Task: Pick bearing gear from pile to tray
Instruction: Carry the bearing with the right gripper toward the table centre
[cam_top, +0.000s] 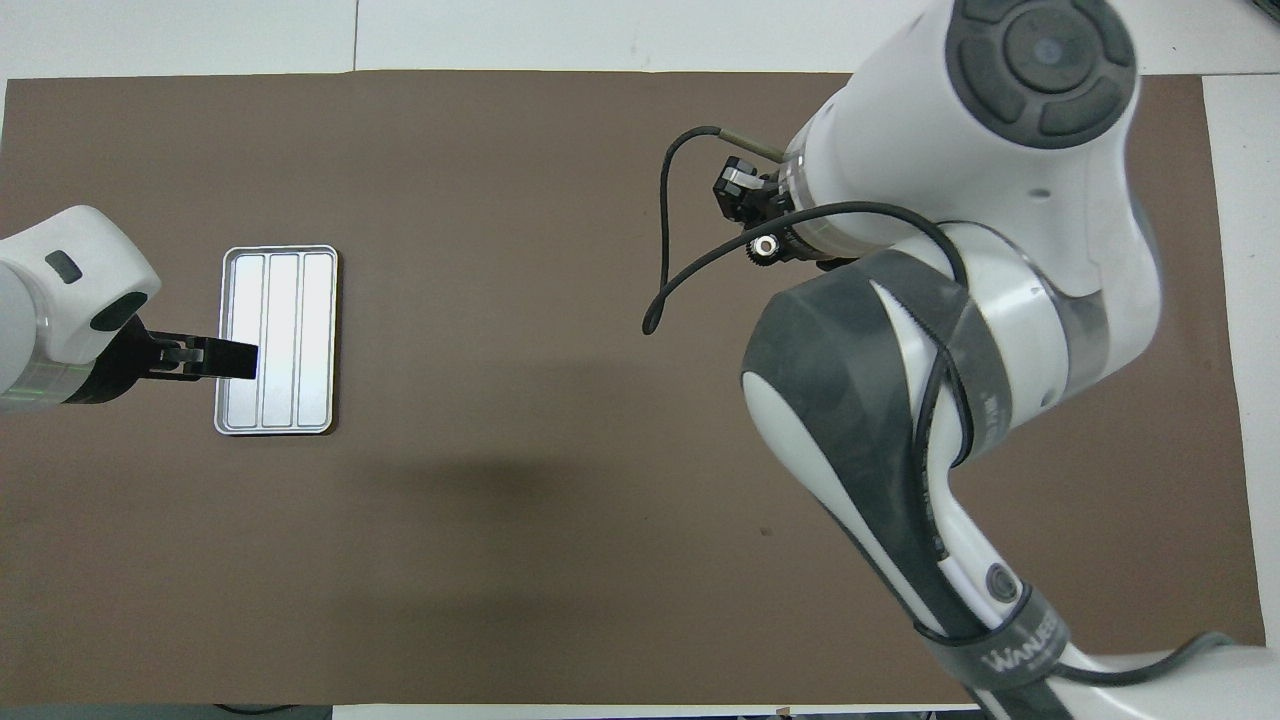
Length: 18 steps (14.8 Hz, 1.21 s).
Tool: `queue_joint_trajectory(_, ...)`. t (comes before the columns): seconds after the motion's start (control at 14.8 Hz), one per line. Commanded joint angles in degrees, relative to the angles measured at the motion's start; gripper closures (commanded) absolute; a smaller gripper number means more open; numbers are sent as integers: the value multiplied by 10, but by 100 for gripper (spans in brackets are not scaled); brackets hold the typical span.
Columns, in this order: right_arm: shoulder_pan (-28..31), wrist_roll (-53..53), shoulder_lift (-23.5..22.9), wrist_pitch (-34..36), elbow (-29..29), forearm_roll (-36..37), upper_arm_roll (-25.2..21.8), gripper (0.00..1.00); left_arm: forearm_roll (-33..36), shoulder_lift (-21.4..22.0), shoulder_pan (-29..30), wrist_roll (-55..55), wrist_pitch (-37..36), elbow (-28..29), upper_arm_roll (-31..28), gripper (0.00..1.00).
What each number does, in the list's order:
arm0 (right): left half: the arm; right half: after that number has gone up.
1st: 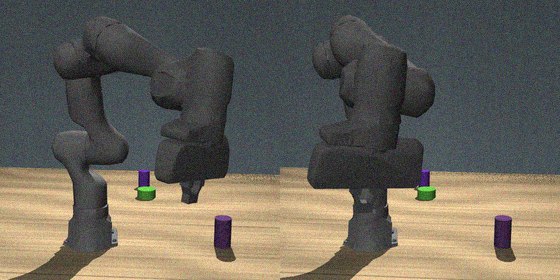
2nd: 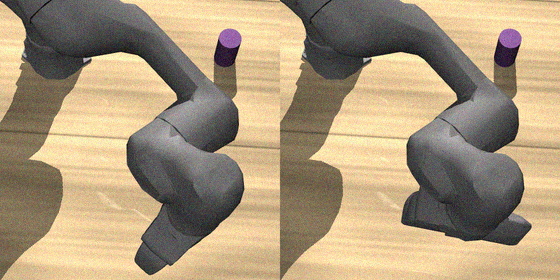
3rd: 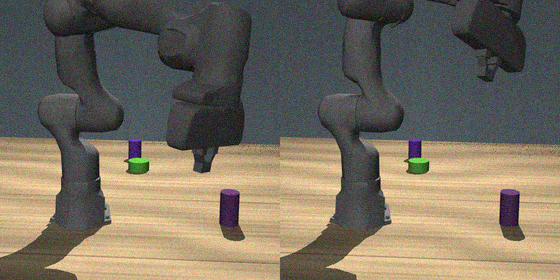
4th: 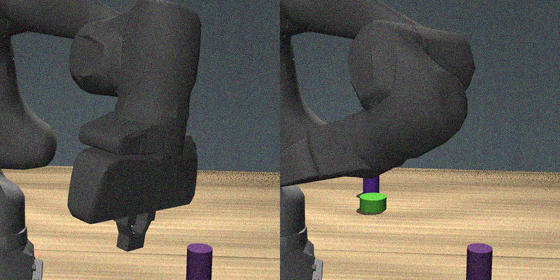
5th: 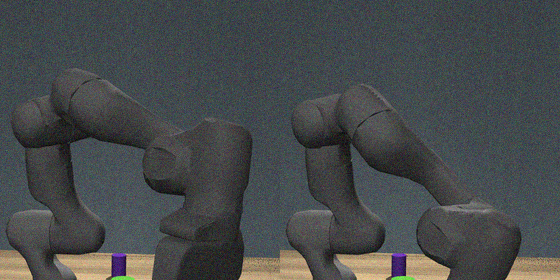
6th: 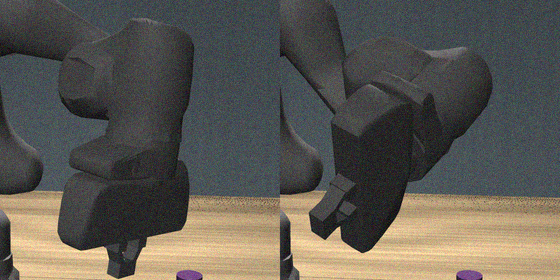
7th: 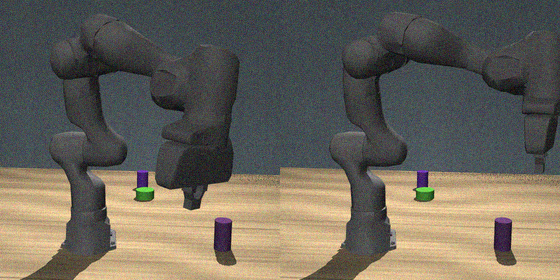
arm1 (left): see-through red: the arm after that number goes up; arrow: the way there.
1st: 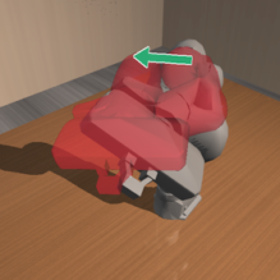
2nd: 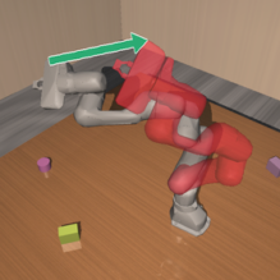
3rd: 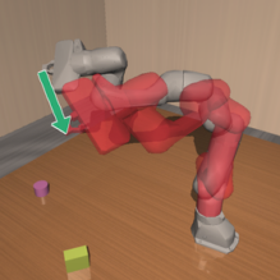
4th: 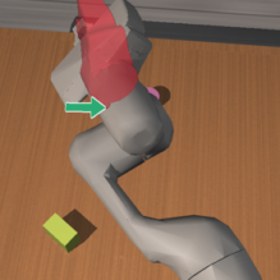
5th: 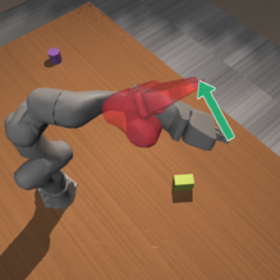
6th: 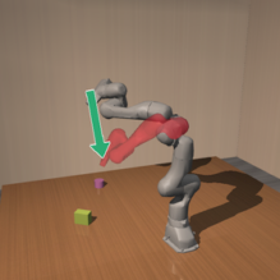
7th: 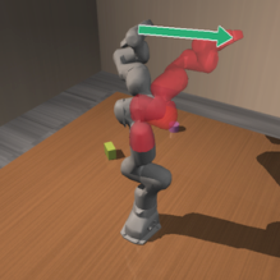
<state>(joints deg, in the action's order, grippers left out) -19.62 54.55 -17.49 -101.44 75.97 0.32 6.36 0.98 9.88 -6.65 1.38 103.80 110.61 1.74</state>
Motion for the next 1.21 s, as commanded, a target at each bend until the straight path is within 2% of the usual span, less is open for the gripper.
queue_joint_trajectory(0.0, -30, 47, -4, 13, -14, -13, -1, 100, 8, 15, 8, -8, 15, 20, 1, 0)
queue_joint_trajectory(0.27, -89, 101, -4, 9, -13, -2, -2, 100, 8, 15, 9, -4, 17, 23, 1, 0)
queue_joint_trajectory(0.74, -140, 159, -22, 1, 19, 48, -2, 100, 9, 14, 17, -6, 16, 20, 0, 0)
queue_joint_trajectory(0.94, -152, 185, -34, -43, 63, 56, -2, 100, 10, 15, 17, -6, 16, 22, 0, 0)
queue_joint_trajectory(1.15, -153, 189, -29, -116, 138, 56, -2, 100, 9, 15, 17, -7, 19, 23, 0, 0)
